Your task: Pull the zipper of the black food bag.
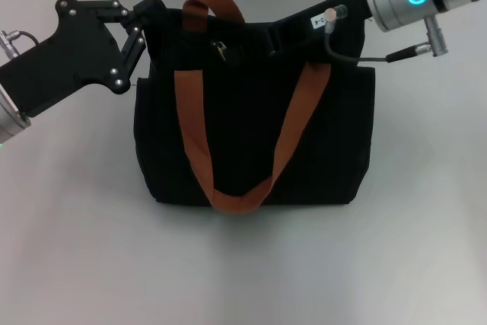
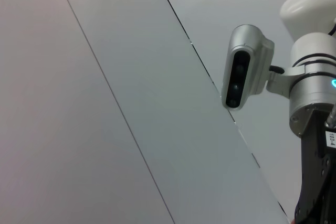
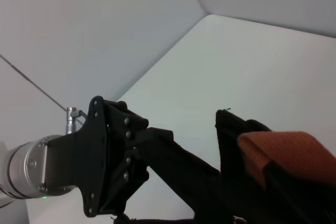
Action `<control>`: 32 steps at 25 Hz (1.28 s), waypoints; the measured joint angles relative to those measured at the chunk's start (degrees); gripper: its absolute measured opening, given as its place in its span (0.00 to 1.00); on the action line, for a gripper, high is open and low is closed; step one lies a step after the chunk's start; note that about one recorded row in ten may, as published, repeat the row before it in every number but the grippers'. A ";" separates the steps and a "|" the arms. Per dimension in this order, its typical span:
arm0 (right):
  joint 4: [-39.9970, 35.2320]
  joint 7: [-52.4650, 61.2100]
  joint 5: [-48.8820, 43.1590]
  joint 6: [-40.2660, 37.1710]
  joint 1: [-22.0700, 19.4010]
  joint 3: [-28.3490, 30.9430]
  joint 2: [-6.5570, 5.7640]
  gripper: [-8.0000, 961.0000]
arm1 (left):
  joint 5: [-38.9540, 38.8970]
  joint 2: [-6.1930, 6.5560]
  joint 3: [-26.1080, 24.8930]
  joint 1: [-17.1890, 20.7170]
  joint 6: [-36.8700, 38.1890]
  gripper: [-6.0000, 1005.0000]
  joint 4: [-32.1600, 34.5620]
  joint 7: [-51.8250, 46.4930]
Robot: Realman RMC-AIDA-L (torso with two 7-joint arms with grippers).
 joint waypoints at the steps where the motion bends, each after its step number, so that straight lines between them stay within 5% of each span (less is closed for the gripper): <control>1: 0.00 0.00 0.00 0.00 0.00 0.00 0.00 0.01 | -0.01 0.00 0.00 0.02 -0.05 0.03 0.00 0.00; 20: -13.29 2.83 -1.39 -4.17 -9.56 0.67 0.00 0.01 | -0.83 0.10 0.01 0.11 -0.63 0.03 0.00 0.02; 32: -15.68 1.20 -0.10 -6.49 -11.74 3.30 0.00 0.02 | -0.85 0.02 0.01 -0.05 -0.78 0.03 0.00 0.02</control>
